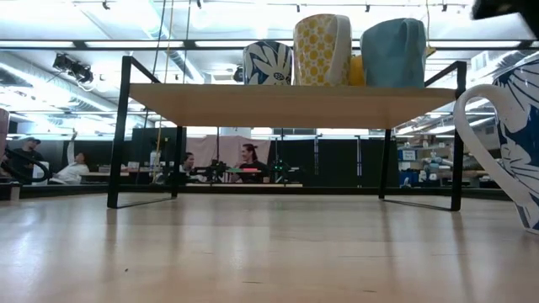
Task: Place coffee mugs
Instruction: Put the blue patterned mug on the shelf
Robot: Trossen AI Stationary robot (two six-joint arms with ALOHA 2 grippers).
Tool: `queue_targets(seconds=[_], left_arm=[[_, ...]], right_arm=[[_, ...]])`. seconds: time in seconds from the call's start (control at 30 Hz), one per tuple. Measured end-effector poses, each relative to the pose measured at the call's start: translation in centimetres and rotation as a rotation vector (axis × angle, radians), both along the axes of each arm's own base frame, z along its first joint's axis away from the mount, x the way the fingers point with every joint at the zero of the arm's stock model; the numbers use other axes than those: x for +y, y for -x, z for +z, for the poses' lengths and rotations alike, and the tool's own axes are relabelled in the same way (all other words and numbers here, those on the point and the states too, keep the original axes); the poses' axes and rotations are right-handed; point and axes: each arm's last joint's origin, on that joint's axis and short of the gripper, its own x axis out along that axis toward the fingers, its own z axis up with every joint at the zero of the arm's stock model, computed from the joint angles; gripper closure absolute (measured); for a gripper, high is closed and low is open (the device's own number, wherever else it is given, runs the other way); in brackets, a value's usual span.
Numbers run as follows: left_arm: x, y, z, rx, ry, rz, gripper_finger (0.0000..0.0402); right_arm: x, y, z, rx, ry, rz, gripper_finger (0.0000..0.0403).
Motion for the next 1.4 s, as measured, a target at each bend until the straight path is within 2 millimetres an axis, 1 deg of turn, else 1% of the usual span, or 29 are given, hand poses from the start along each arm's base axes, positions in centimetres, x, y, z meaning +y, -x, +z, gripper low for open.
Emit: queue_targets(seconds=[0.2, 0.4, 0.5, 0.8, 1.3, 1.4], left_arm=[[0.0, 0.0, 0.0, 0.000, 0.000, 0.000, 0.0285], [0.0, 0.0, 0.0, 0.000, 0.001, 0.000, 0.0285], [0.0, 0.0, 0.0, 0.000, 0.001, 0.000, 0.0285], [0.0, 0.0, 0.0, 0.000, 0.002, 0.002, 0.0285], [0.0, 0.0, 0.0, 0.000, 0.002, 0.001, 0.0285], [0.0, 0.0, 0.0, 0.000, 0.002, 0.001, 0.0285]], right_arm=[[2.1, 1.6, 0.0, -0.012, 0.026, -0.148, 0.0265], [2.9, 2.6, -0.2, -0.030, 0.058, -0.462, 0.0265], [3.1, 2.7, -0.2, -0.050, 0.064, -0.562, 0.0265], [3.3, 2.9, -0.2, -0.064, 0.064, -0.676, 0.0265], [3.9, 3.4, -0.2, -0.098, 0.070, -0.686, 0.0265], [3.9, 3.5, -1.0, -0.094, 0.080, -0.690, 0.0265]])
